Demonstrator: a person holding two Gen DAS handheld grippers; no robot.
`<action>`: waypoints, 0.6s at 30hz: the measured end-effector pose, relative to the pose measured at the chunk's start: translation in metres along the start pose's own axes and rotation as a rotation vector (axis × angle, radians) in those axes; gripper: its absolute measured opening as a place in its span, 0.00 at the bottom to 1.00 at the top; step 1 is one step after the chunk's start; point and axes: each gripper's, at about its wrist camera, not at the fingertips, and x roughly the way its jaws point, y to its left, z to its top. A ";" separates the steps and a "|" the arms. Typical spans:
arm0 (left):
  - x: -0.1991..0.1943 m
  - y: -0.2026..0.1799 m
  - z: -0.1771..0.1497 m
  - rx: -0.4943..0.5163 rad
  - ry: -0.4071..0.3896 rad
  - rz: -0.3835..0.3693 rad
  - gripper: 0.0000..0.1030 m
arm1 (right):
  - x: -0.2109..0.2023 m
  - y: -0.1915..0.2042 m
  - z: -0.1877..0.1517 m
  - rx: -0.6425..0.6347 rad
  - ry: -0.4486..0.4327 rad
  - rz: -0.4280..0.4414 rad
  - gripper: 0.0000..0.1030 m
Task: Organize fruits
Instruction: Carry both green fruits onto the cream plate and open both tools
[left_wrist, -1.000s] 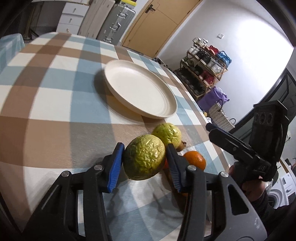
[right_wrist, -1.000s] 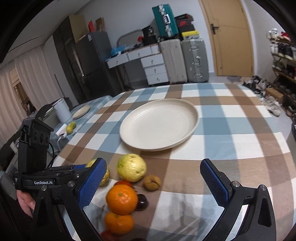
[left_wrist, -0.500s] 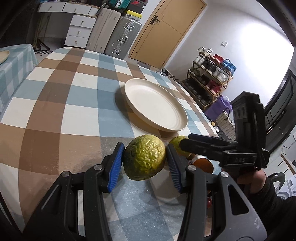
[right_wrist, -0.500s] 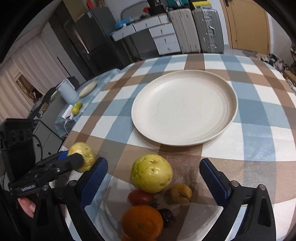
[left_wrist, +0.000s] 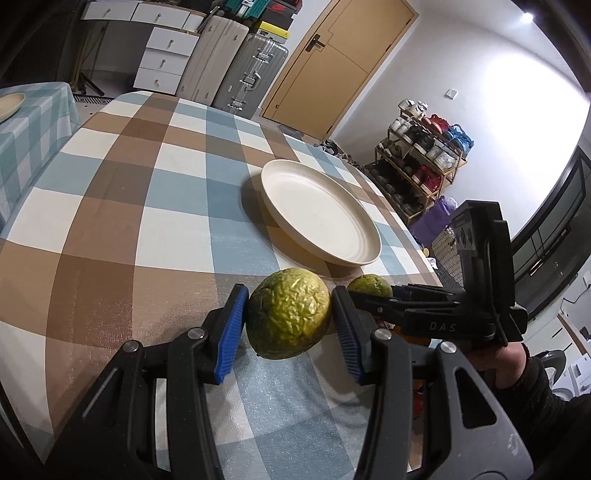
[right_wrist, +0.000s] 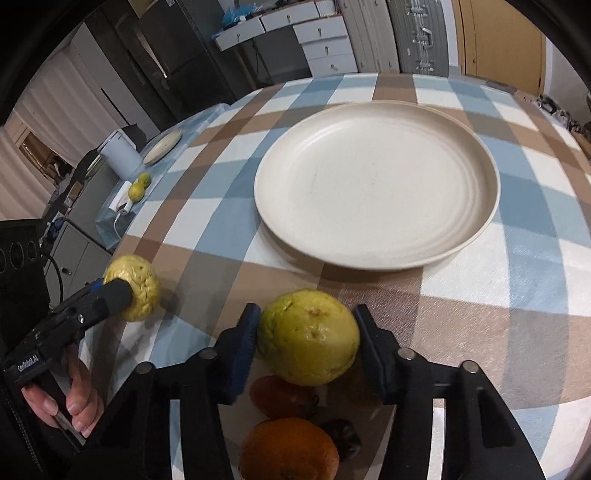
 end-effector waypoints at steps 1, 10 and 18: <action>0.000 0.000 0.000 0.000 0.001 0.000 0.42 | 0.000 0.000 0.000 -0.002 -0.002 -0.001 0.50; 0.005 -0.007 0.017 0.014 0.014 0.001 0.42 | -0.017 0.001 -0.002 -0.006 -0.082 0.050 0.50; 0.024 -0.032 0.052 0.057 0.017 -0.016 0.42 | -0.044 -0.017 0.013 0.032 -0.179 0.123 0.50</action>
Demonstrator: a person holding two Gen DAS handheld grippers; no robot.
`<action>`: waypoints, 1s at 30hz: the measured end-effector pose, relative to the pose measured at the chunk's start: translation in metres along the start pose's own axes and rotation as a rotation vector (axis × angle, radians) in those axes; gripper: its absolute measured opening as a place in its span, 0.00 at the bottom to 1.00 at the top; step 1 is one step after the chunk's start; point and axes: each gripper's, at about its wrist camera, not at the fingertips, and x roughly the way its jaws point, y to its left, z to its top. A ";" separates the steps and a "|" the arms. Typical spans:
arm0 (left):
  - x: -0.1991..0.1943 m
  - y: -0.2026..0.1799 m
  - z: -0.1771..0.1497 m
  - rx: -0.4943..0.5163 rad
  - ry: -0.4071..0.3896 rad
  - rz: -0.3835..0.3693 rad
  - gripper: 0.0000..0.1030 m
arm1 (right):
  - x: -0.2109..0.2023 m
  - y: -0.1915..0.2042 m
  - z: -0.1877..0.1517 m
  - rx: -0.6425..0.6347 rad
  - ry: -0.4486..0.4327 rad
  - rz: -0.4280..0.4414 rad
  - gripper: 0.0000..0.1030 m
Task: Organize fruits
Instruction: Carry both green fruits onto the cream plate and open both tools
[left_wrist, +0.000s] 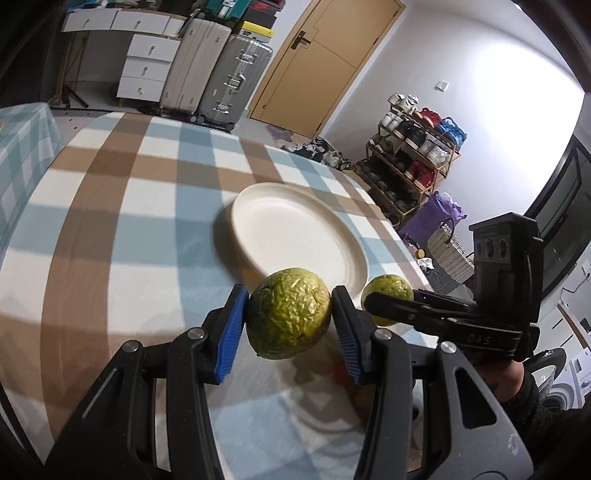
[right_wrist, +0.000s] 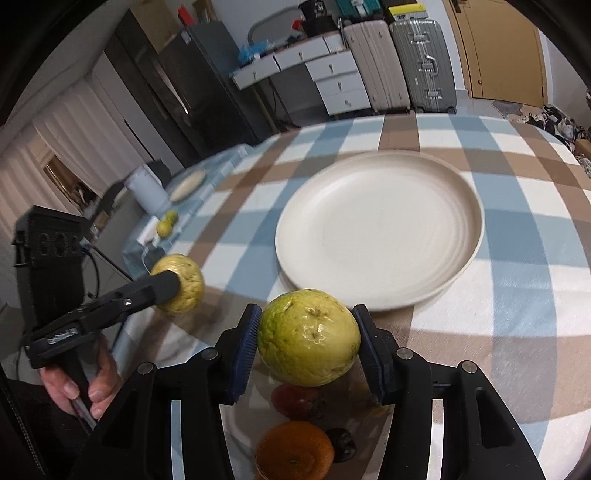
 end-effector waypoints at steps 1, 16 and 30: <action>0.003 -0.003 0.006 0.008 -0.003 0.001 0.42 | -0.004 -0.003 0.006 0.003 -0.010 0.009 0.50; 0.093 -0.029 0.103 0.096 0.038 0.023 0.42 | 0.011 -0.060 0.119 0.067 -0.082 0.068 0.50; 0.177 -0.006 0.109 0.125 0.128 0.071 0.42 | 0.095 -0.113 0.142 0.278 0.027 0.104 0.50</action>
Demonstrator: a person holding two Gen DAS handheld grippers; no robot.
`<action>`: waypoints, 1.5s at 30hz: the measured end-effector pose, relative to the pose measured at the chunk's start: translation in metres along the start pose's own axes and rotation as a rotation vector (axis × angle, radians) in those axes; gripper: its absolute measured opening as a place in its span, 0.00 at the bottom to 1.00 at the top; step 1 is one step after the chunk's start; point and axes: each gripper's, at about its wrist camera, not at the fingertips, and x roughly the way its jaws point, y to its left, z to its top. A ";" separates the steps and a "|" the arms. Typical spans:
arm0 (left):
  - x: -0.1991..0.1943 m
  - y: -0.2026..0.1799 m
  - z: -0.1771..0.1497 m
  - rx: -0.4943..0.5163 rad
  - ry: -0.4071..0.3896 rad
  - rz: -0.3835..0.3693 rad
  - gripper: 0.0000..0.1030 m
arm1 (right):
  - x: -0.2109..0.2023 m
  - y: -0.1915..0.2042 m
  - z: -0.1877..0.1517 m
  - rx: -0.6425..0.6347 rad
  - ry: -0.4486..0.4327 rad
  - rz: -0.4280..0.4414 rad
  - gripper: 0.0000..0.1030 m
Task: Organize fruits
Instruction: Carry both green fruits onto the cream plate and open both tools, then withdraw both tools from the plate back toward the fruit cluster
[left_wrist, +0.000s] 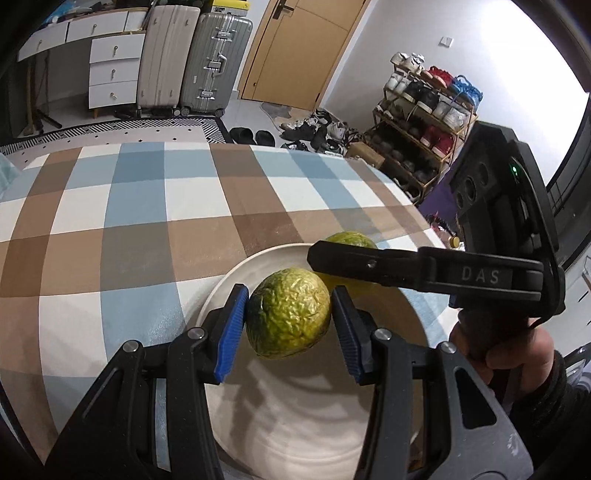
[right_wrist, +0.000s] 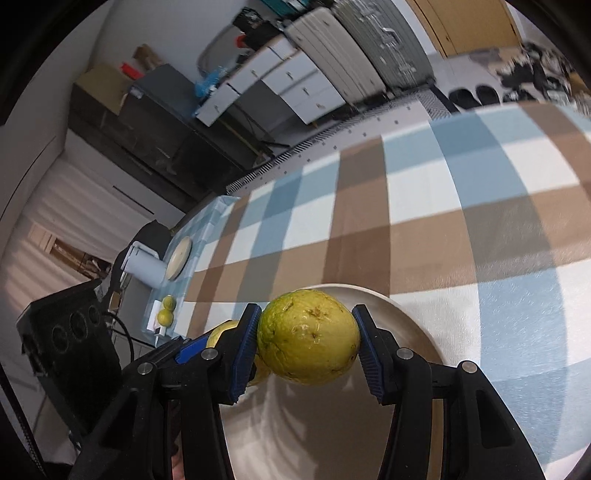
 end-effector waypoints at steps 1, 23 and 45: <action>0.002 0.001 -0.001 0.000 0.001 0.001 0.42 | 0.002 -0.001 0.000 0.003 0.002 -0.008 0.50; -0.045 -0.010 -0.010 0.011 -0.101 0.102 0.79 | -0.053 0.025 -0.022 -0.055 -0.104 -0.084 0.72; -0.186 -0.116 -0.106 0.107 -0.222 0.217 0.99 | -0.207 0.091 -0.180 -0.318 -0.396 -0.180 1.00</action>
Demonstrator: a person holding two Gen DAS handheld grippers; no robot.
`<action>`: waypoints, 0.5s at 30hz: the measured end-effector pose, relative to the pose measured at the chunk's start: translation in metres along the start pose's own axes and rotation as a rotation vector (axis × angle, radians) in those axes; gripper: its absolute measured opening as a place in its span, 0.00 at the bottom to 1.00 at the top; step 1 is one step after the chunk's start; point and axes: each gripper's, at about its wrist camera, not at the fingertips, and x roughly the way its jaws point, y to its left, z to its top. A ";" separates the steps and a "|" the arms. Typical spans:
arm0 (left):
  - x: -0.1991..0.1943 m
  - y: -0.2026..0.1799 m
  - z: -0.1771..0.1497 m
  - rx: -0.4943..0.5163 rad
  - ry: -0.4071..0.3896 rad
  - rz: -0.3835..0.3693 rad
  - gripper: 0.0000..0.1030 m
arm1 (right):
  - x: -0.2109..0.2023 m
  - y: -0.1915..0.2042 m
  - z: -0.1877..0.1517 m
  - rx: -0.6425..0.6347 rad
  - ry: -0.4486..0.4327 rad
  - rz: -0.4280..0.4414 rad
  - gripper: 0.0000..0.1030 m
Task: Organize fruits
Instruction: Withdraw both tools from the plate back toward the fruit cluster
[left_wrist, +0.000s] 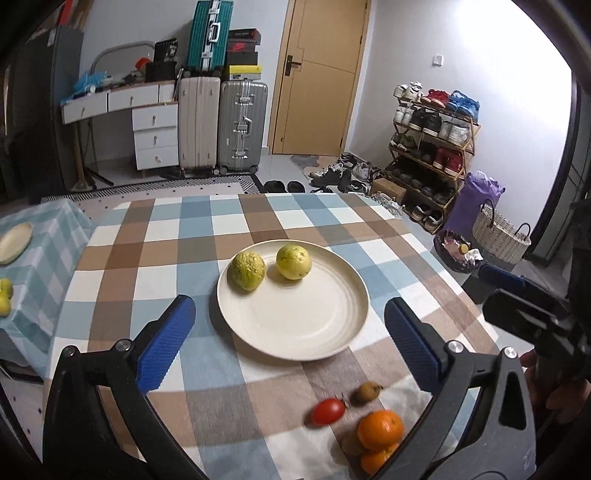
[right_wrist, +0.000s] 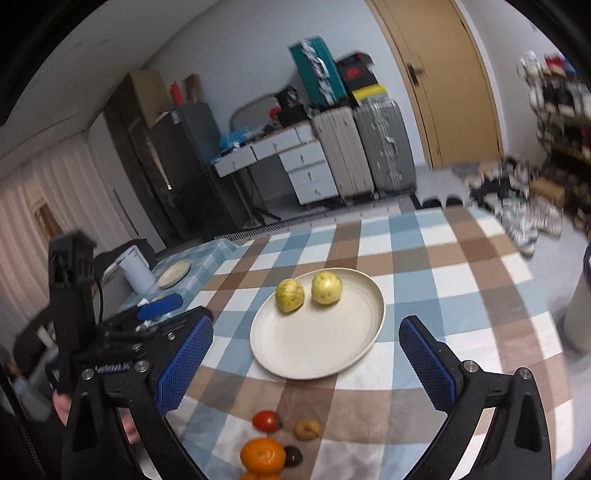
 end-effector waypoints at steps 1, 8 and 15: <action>-0.006 -0.003 -0.003 0.002 -0.004 0.002 0.99 | -0.008 0.006 -0.005 -0.025 -0.010 -0.004 1.00; -0.041 -0.014 -0.029 -0.027 -0.013 0.010 0.99 | -0.042 0.020 -0.028 -0.021 -0.098 -0.027 1.00; -0.060 -0.014 -0.061 -0.053 -0.009 0.041 0.99 | -0.043 0.031 -0.051 -0.052 -0.056 -0.036 1.00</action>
